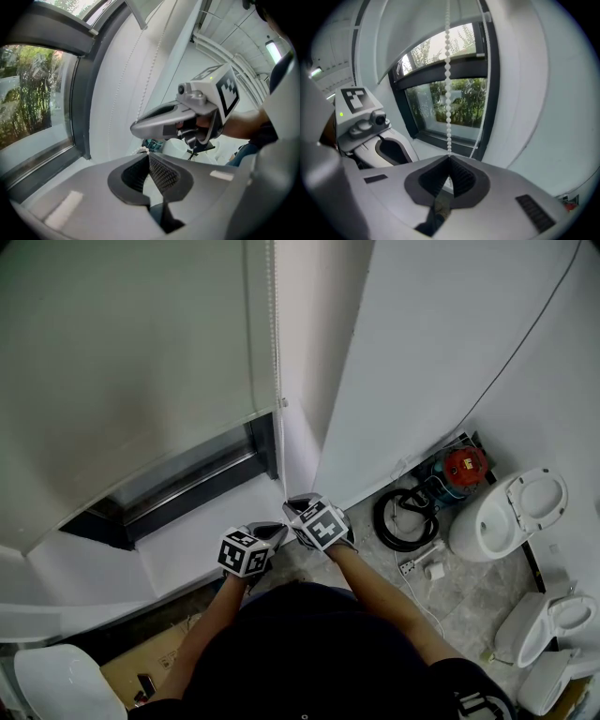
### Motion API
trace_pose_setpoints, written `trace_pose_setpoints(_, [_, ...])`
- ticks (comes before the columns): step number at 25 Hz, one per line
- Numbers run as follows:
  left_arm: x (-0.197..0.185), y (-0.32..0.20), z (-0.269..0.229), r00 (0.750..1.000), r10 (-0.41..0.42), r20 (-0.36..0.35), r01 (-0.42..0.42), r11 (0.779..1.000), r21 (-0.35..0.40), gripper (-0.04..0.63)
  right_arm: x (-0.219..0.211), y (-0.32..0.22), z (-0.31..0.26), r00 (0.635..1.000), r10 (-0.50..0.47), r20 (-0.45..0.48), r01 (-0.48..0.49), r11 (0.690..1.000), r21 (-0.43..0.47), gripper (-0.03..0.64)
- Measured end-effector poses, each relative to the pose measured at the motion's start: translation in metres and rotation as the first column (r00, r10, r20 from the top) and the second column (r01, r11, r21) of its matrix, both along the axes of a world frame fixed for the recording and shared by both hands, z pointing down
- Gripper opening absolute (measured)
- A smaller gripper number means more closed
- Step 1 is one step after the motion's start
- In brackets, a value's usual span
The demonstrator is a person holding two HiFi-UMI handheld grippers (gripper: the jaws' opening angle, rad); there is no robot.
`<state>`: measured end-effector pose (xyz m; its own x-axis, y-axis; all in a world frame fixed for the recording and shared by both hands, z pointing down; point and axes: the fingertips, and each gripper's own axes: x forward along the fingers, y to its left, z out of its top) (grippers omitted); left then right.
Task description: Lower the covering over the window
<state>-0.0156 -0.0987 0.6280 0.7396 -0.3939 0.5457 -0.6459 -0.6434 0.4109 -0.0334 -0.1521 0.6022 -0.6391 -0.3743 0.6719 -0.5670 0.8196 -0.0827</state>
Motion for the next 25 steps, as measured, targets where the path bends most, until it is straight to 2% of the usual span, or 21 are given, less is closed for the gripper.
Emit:
trace_pose_setpoints(11, [0.001, 0.002, 0.002, 1.000, 0.002, 0.005, -0.002, 1.000, -0.011, 0.012, 0.031, 0.027, 0.080, 0.994, 0.011, -0.111, -0.030, 0.986, -0.167, 0.012])
trace_pose_setpoints(20, [0.000, 0.006, 0.005, 1.000, 0.001, 0.018, 0.000, 1.000, -0.019, 0.012, 0.051, 0.071, 0.139, 0.981, -0.045, -0.191, -0.023, 0.941, -0.339, 0.012])
trace_pose_setpoints(24, [-0.003, 0.007, 0.011, 0.998, 0.010, 0.057, -0.009, 1.000, -0.011, 0.014, 0.054, 0.069, 0.142, 0.979, -0.040, -0.200, -0.031, 0.941, -0.336, 0.012])
trace_pose_setpoints(25, [-0.003, 0.007, 0.014, 0.997, 0.016, 0.072, -0.015, 1.000, -0.009, 0.034, 0.053, 0.069, 0.142, 0.980, -0.039, -0.194, -0.030, 0.941, -0.338, 0.012])
